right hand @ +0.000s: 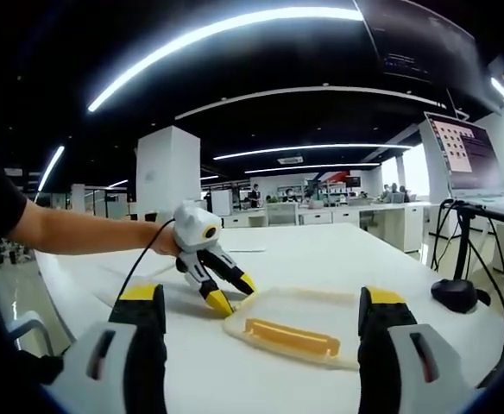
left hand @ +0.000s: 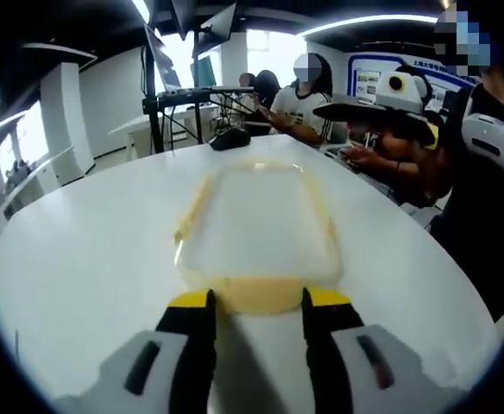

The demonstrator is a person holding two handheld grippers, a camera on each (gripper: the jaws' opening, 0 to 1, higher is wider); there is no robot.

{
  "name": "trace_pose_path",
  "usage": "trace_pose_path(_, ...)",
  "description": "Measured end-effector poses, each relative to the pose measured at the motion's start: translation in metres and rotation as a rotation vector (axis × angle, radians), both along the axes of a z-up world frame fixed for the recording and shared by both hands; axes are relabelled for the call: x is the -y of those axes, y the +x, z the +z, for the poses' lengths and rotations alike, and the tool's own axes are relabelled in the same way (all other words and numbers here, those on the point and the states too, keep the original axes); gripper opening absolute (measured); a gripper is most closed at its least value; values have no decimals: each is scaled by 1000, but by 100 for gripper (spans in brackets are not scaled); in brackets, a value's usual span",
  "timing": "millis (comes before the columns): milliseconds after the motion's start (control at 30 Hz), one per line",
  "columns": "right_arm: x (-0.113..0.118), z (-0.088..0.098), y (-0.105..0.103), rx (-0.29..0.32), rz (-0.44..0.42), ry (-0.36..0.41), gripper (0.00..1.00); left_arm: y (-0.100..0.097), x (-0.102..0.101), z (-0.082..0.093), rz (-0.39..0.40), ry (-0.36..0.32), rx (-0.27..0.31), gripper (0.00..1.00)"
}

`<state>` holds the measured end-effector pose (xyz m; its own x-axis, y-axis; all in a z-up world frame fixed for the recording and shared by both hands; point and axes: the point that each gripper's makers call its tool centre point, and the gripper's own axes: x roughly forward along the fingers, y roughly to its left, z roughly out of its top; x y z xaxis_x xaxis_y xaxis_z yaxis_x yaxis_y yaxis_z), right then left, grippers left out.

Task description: Snap each plastic latch of the storage box into its locked position after aligning the lid with the box until every specified latch is closed and the lid sits flush.

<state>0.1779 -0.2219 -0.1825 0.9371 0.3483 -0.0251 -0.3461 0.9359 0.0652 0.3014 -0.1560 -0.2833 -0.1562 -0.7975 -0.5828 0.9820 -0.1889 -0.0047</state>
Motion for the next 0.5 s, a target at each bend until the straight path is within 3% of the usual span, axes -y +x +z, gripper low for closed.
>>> trace_pose_path(500, 5, 1, -2, -4, -6, -8, 94, -4, 3, 1, 11, -23, -3, 38)
